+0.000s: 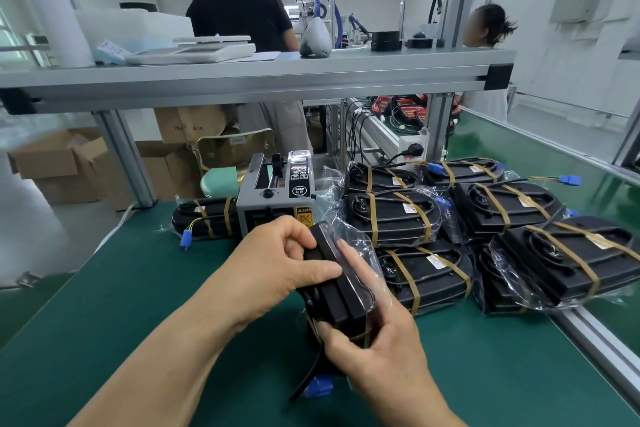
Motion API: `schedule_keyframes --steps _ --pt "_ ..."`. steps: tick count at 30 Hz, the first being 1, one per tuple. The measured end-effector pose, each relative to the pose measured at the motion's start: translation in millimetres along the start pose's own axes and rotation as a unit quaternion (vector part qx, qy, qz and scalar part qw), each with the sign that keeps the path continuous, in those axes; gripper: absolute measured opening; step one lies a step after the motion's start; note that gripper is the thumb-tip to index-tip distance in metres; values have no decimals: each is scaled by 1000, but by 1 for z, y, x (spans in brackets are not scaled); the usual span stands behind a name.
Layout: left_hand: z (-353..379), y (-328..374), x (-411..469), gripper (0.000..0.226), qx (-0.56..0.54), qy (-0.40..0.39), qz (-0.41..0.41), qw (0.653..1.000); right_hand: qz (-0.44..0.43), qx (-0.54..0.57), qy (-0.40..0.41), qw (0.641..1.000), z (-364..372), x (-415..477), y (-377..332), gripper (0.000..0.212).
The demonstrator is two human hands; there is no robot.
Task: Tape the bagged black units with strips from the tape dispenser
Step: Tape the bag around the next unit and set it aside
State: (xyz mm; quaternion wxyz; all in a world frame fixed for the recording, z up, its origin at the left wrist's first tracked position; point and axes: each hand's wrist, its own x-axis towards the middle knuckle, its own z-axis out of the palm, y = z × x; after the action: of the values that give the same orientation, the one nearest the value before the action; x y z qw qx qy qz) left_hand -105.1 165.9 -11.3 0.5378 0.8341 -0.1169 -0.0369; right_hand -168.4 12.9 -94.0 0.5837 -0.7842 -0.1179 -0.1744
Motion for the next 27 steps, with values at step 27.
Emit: schedule_keyframes --steps 27 --pt "21 -12 -22 52 46 44 65 996 77 -74 -39 994 -32 40 -36 39"
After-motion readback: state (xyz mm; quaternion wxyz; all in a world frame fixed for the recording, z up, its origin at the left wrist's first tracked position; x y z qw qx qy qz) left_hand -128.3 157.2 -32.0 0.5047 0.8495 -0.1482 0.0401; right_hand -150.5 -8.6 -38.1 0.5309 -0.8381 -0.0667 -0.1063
